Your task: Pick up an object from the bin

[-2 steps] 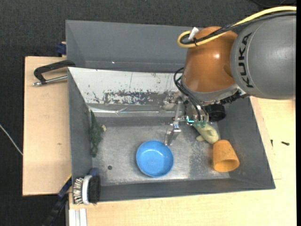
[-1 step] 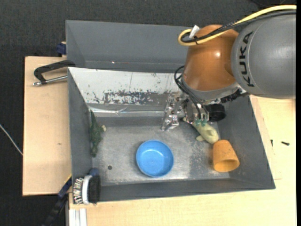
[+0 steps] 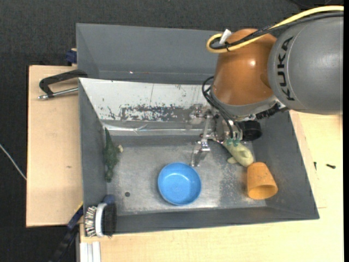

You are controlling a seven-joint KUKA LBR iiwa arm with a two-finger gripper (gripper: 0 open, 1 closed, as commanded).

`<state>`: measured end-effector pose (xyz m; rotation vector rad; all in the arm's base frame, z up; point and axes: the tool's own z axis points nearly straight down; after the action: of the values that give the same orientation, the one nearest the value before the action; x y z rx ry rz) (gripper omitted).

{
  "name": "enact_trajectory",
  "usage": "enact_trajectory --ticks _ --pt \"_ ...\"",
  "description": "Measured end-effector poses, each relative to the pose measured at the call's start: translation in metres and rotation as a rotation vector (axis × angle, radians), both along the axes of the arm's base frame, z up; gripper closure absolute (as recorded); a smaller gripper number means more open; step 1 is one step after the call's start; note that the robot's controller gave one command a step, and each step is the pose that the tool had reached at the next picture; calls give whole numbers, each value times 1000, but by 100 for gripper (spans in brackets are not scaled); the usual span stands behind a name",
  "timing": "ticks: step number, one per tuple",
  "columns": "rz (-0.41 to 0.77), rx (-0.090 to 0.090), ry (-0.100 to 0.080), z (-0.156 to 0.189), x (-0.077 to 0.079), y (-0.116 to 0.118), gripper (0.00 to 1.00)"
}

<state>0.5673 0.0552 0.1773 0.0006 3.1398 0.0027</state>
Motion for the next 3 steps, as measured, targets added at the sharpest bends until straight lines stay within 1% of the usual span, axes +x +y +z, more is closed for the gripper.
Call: enact_trajectory --ticks 1,2,3 --pt "-13 2 -3 -105 -49 15 0" --pt "-15 3 -15 -100 -45 14 100" --pt "240 7 -13 -102 -37 -1 100"
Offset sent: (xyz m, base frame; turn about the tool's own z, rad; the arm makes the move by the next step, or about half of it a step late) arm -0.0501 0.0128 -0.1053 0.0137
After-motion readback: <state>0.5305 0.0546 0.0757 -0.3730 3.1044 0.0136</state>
